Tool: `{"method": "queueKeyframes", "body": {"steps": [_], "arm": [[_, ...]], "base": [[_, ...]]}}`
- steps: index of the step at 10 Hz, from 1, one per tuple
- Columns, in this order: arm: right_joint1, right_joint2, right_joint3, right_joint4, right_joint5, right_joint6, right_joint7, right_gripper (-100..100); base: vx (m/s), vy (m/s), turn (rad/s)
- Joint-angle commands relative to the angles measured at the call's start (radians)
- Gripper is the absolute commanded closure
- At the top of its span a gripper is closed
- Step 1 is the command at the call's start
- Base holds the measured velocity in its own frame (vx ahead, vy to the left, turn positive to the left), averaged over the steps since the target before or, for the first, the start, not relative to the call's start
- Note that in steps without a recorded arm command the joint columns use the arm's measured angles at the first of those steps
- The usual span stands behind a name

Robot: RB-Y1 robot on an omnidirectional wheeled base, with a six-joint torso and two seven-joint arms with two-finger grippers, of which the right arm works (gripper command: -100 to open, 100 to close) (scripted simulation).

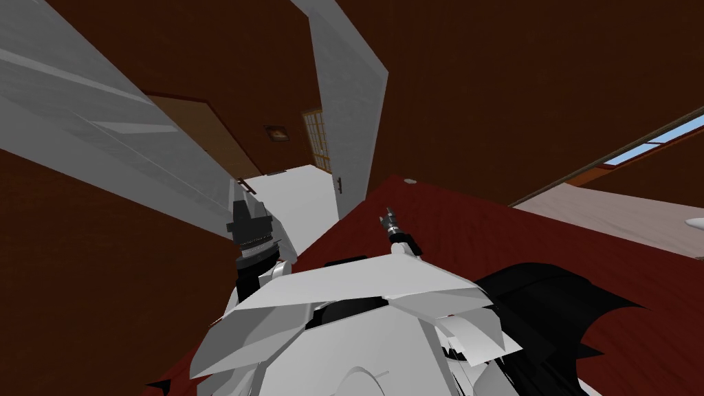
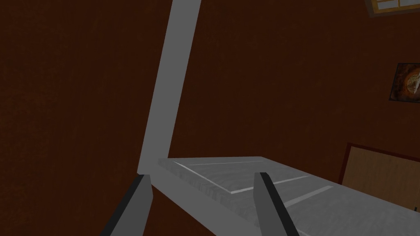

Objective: Push the door open

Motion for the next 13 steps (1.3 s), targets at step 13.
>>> {"method": "queueKeyframes", "body": {"steps": [13], "arm": [[-0.018,-0.013,-0.017,0.196,-0.399,0.221,0.190,-100]], "base": [[0.090,-0.010,0.056]]}}
